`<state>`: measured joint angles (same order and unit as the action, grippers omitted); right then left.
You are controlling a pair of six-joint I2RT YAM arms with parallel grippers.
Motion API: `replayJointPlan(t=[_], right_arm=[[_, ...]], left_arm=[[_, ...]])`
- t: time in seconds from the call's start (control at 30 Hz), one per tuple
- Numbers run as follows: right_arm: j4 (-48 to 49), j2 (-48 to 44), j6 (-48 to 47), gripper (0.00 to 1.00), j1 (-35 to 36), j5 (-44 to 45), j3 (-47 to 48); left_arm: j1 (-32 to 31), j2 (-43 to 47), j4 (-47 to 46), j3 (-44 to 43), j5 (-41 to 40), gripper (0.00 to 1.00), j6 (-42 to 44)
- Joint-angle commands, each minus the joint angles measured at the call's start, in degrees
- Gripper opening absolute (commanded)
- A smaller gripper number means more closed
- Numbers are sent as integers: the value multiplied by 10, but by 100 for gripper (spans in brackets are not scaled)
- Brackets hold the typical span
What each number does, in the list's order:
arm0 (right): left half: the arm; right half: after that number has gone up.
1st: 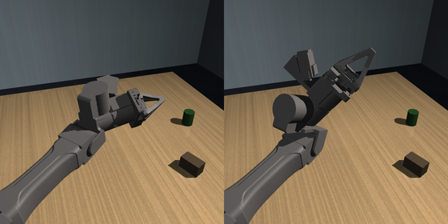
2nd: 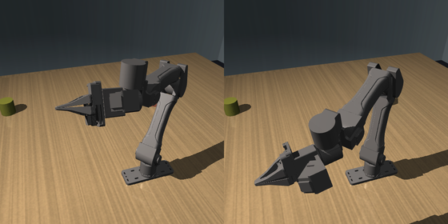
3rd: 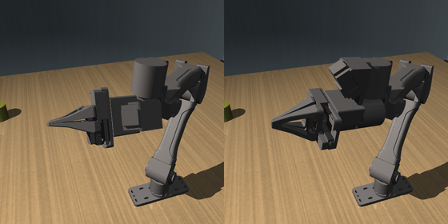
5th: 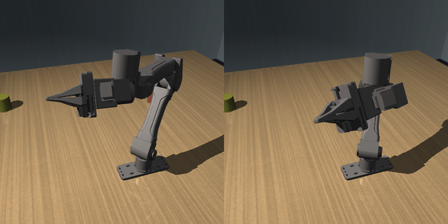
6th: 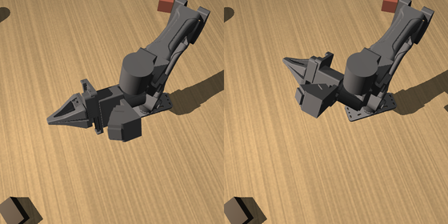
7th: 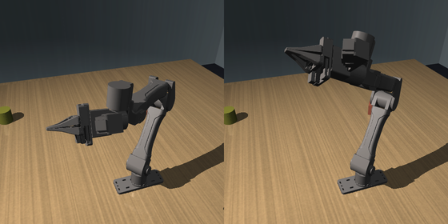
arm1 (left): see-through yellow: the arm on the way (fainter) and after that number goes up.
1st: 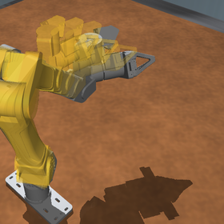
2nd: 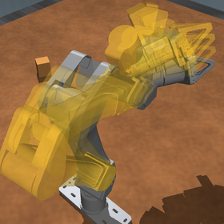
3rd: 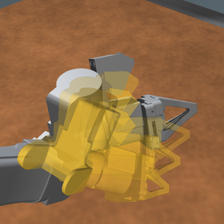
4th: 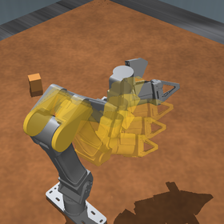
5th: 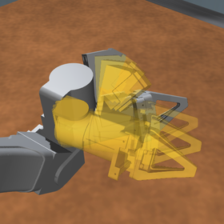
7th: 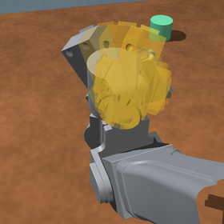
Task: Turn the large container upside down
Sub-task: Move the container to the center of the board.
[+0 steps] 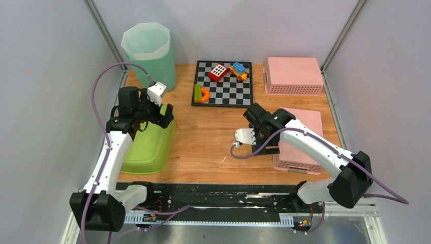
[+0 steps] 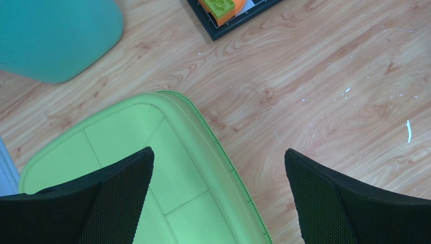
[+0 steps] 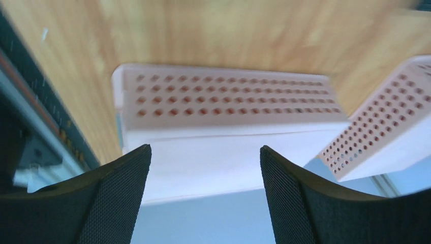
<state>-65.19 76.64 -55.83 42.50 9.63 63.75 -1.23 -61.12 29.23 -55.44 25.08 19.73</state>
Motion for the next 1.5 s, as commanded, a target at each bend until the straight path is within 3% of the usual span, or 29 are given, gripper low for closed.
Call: replayJointPlan(t=[0.0, 0.27, 0.57, 1.0, 1.47], right_arm=[[111, 3, 121, 81, -37, -40, 53], [249, 46, 216, 82, -98, 65, -2], [268, 54, 222, 82, -143, 120, -66], [268, 58, 201, 72, -241, 51, -102], [294, 102, 146, 70, -324, 18, -79]], left_arm=[[4, 5, -2, 5, 2, 100, 3], [4, 7, -3, 6, 3, 100, 4], [4, 8, -2, 7, 7, 100, 5], [4, 9, -2, 5, 7, 100, 3], [4, 10, -1, 4, 5, 100, 3]])
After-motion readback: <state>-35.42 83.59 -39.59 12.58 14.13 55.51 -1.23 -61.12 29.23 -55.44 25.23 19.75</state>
